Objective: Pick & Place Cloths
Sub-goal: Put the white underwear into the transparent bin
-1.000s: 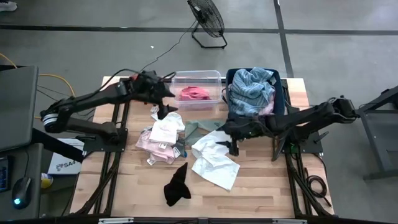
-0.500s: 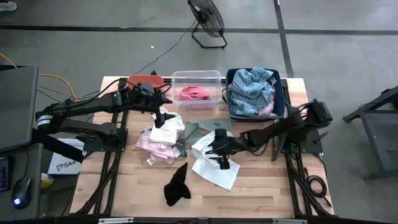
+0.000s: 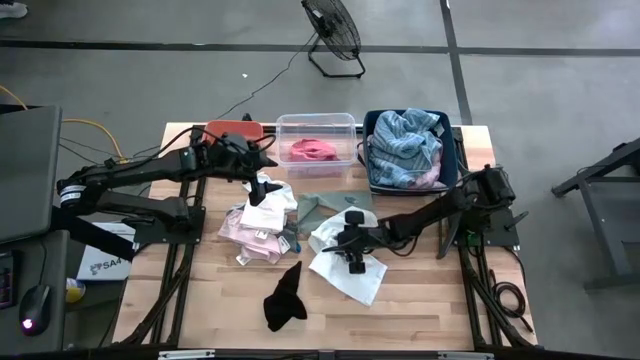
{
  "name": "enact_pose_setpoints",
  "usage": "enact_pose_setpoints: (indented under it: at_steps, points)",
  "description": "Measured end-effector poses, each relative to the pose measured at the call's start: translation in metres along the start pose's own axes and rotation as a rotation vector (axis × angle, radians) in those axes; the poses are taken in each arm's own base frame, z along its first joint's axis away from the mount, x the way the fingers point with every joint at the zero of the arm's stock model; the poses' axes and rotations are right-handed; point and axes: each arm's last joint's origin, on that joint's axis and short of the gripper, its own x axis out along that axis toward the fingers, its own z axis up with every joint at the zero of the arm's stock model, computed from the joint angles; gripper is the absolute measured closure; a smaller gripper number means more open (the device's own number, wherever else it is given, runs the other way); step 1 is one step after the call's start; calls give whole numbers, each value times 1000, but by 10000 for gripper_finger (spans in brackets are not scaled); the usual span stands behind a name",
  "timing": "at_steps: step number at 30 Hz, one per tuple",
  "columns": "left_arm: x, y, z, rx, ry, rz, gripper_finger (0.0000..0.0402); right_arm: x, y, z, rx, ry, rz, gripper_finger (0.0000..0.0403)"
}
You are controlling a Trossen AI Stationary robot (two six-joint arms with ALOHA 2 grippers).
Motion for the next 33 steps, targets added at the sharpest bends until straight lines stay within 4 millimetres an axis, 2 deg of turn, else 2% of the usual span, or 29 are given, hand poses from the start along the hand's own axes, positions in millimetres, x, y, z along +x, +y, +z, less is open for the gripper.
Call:
enact_pose_setpoints:
  at_steps: [7,8,13,23,28,33]
  points:
    - [0,0,0,0,0,0,55,-9,-1,6,132,-23,3,377]
    - [0,0,0,-1,0,0,55,-11,-1,8,147,-33,5,387]
    - [0,0,0,-2,0,-1,55,-32,-4,25,223,-122,22,395]
    - [0,0,2,-2,-24,-2,55,-102,-16,64,240,-390,-26,397]
    - [0,0,2,-2,-24,-3,55,-130,-24,75,226,-506,-140,397]
    - [0,-1,7,0,-68,-33,55,-145,-33,87,226,-646,-355,397]
